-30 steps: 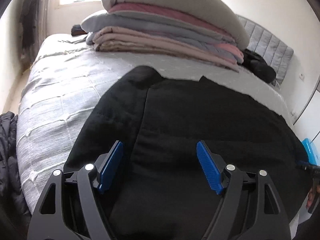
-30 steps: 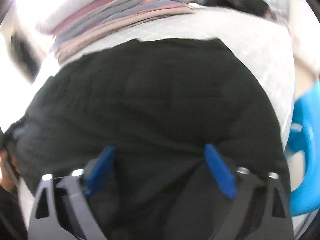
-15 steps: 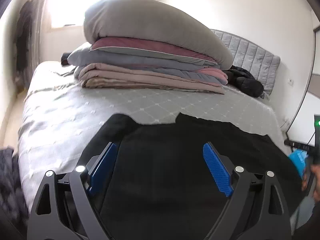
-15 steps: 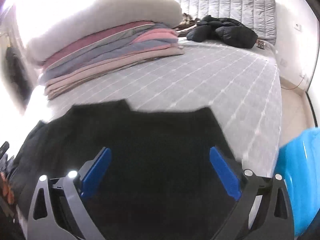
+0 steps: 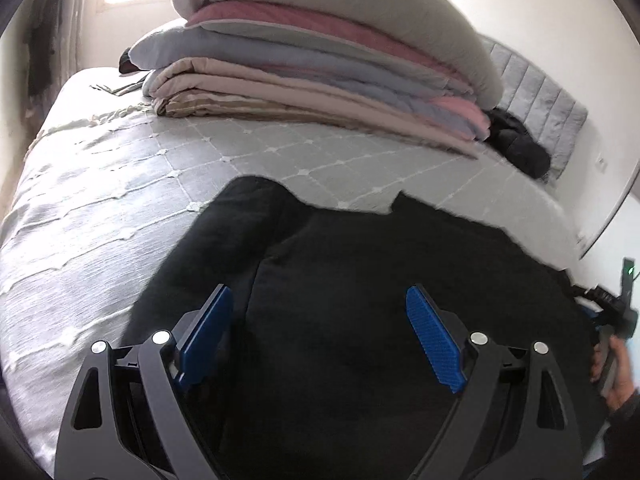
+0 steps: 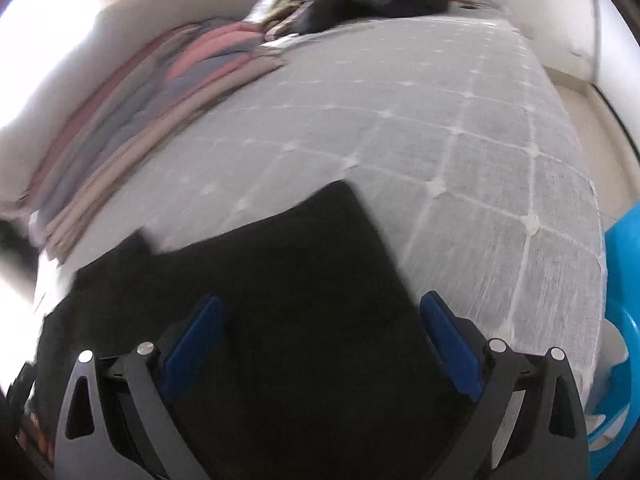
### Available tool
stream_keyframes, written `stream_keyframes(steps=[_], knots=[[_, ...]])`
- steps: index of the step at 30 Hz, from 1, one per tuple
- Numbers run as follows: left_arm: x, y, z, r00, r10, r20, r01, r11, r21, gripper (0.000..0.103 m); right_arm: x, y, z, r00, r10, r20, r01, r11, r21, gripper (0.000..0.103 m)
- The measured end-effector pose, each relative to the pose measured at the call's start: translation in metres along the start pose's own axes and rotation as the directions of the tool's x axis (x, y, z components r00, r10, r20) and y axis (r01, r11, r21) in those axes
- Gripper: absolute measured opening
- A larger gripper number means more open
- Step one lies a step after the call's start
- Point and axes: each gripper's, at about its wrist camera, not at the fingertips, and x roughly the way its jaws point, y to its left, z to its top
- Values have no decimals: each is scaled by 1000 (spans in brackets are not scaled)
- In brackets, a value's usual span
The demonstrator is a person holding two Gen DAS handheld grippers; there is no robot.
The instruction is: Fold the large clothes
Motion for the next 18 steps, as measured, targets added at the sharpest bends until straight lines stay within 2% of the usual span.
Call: stream_keyframes(steps=[2,3,5,6,7,9,11,12,13,14,15,16,18], knots=[[-34,5,-2,999,-24,22,25,1000,-17,85,-39,11,-16,996,87,35,-85,995,-42,95],[-52,9,-6,999,-34,34,35,999,-24,85,-55,15,-26,993,114,42,-111,992,-66,95],[-79,16,-19,998,-44,47,45,999,-27,92,-97,15,-50,988,140,60,-132,983,-124,96],[-87,20,-30,999,-38,31,39,999,-17,92,-119,10,-68,984,168,61,-157,977,-146,96],[-89,23,-37,999,-36,9,36,999,-10,92,-133,2,-85,981,184,54,-174,973,-154,96],[-78,35,-55,996,14,-88,-14,1000,9,92,-138,-17,-116,991,136,12,-133,980,-148,96],[-53,50,-71,978,84,-190,-79,996,35,92,-119,-44,-143,990,61,-128,-76,990,-116,96],[-44,60,-77,965,100,-244,-97,995,22,92,-112,-67,-157,981,80,-177,-89,995,-46,96],[-46,65,-78,965,70,-254,-77,997,-17,92,-116,-79,-162,978,120,-171,-118,993,19,96],[-59,73,-76,970,64,-236,-88,992,-90,92,-127,-91,-166,981,130,-142,-119,989,82,96],[-75,79,-75,978,57,-200,-88,985,-147,92,-136,-93,-167,984,132,-117,-123,989,85,96],[-98,84,-77,989,15,-146,-45,978,-205,92,-147,-93,-169,987,133,-91,-127,989,71,96],[-126,83,-84,994,-26,-107,2,975,-222,92,-158,-96,-171,984,156,-84,-150,986,72,96]])
